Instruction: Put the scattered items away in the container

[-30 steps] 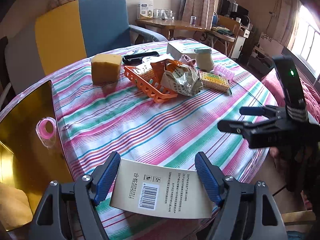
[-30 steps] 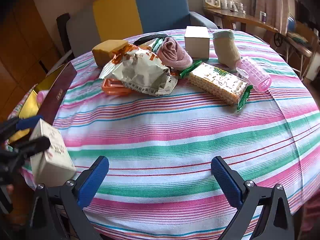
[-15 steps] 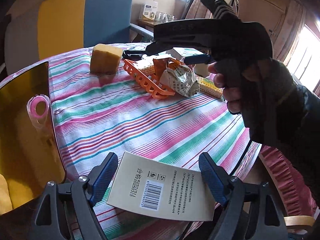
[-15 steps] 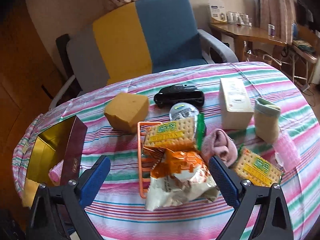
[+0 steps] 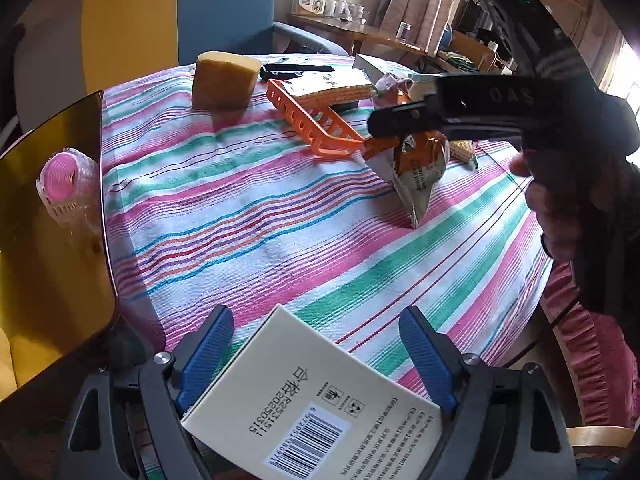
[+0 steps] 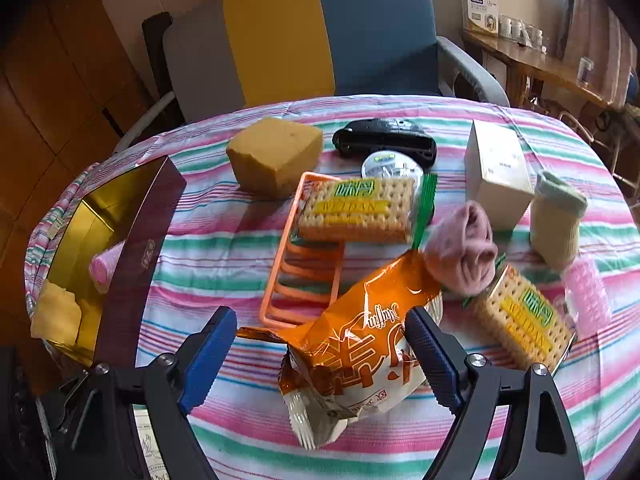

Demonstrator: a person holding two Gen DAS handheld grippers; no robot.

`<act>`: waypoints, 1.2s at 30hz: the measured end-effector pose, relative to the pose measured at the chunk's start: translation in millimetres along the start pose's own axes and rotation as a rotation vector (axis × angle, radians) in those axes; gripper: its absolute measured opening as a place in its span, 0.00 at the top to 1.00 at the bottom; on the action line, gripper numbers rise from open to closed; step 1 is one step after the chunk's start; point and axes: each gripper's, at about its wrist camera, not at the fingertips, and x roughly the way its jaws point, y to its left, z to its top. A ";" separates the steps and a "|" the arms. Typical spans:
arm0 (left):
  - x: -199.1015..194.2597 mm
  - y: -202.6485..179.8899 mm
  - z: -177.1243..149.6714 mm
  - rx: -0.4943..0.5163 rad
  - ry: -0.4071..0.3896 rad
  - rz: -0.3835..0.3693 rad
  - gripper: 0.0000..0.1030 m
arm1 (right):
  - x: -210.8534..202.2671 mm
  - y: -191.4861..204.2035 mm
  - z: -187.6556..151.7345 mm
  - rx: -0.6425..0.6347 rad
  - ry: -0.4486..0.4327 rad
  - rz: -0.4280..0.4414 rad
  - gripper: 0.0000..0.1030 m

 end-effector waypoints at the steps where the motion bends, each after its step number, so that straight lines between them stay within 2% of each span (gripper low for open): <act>1: -0.4 -0.6 -0.3 0.004 0.001 0.002 0.15 | -0.6 -3.6 -7.9 0.016 0.008 0.005 0.14; 6: 0.7 -1.1 -3.2 0.002 0.018 -0.004 0.12 | -21.3 -26.6 -40.4 0.124 -0.028 0.050 0.14; 14: -3.3 -4.2 -12.1 0.011 0.008 -0.011 0.08 | -38.4 -43.2 -100.3 0.194 0.015 0.048 0.13; 17: -1.8 -2.7 -11.5 0.002 -0.003 -0.011 0.08 | -43.5 -48.8 -115.1 0.229 -0.001 0.057 0.13; 21: -4.0 -1.5 -11.8 -0.007 -0.001 -0.003 0.08 | -49.1 -54.3 -120.3 0.270 -0.027 0.057 0.12; 26: -9.2 3.3 -11.3 -0.054 -0.004 -0.008 0.17 | -60.3 -57.2 -120.5 0.289 -0.082 0.050 0.11; 29: -14.8 12.0 -7.4 -0.117 -0.007 -0.083 0.22 | -59.3 -60.2 -118.7 0.313 -0.089 0.057 0.09; 36: -19.1 -6.1 8.9 0.005 -0.056 -0.066 0.25 | -47.8 -55.6 -116.6 0.310 -0.085 0.022 0.08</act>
